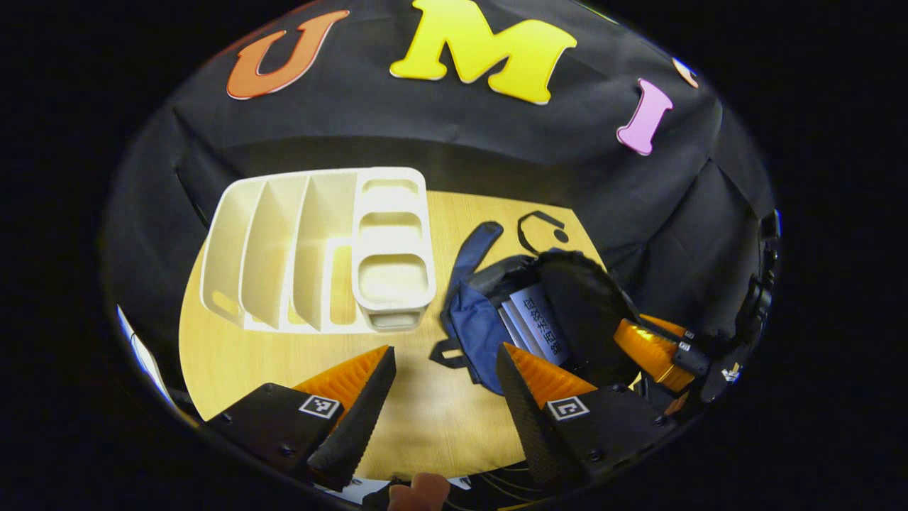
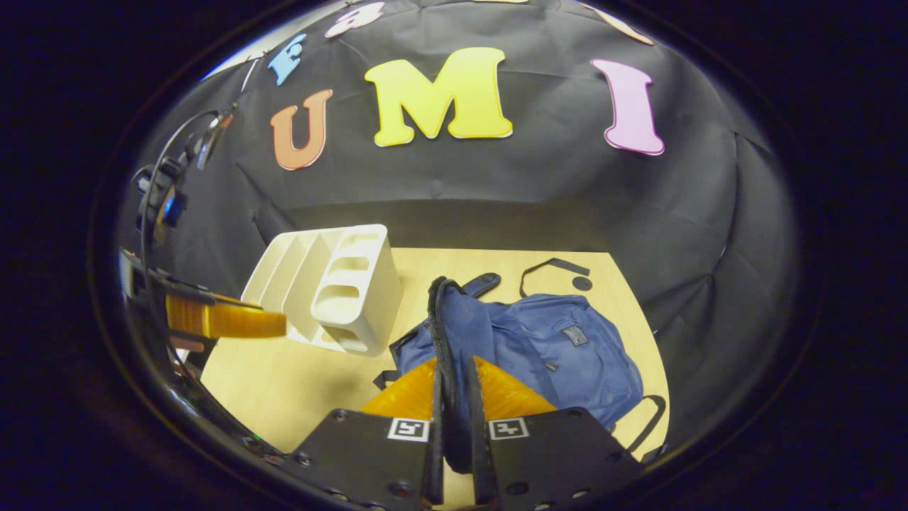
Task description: Open the schoolbag, grab two books from the bookshelf and put them into the schoolbag.
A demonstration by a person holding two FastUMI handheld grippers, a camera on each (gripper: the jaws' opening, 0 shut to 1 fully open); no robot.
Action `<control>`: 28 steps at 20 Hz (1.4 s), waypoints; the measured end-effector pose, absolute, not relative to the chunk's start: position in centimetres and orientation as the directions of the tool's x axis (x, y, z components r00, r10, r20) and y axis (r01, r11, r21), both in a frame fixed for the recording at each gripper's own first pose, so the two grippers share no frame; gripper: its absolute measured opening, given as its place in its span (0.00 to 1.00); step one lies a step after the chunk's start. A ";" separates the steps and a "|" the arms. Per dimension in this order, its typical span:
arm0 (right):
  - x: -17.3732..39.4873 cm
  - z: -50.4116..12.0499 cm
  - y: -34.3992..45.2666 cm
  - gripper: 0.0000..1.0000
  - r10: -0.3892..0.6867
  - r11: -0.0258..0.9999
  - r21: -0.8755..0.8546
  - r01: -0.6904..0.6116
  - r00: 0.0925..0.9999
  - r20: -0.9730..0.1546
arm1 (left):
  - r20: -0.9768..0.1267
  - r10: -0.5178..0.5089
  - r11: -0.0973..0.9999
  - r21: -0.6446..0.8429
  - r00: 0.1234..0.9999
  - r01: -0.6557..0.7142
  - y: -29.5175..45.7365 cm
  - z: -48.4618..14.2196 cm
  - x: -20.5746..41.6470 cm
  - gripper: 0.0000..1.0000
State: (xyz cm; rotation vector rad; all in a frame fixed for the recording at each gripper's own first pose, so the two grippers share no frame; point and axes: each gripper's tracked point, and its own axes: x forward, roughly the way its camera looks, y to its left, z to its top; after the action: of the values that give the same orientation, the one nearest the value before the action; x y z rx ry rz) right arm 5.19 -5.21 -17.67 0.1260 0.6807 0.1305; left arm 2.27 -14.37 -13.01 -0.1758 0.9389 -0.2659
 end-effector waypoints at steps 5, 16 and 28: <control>4.9 -17.8 -3.2 0.46 0.174 0.982 0.172 -0.083 0.766 -0.619 | -0.646 -0.219 0.974 -0.186 0.731 0.127 -10.1 -8.1 4.2 0.90; 6.9 -5.5 0.0 0.98 0.132 0.987 0.138 -0.087 0.924 -0.360 | -0.289 -0.063 0.995 -0.090 0.955 0.039 -3.2 4.1 7.1 0.98; 6.9 12.8 2.5 0.97 0.073 0.994 0.065 -0.083 0.987 0.143 | -0.065 0.039 0.997 -0.059 0.997 -0.043 0.4 13.5 6.5 0.97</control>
State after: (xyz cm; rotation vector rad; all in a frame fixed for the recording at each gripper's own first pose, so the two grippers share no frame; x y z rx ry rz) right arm 6.91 2.54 12.82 0.0711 -0.1406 0.0783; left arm 6.48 0.43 13.47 -0.0604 0.0640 0.0414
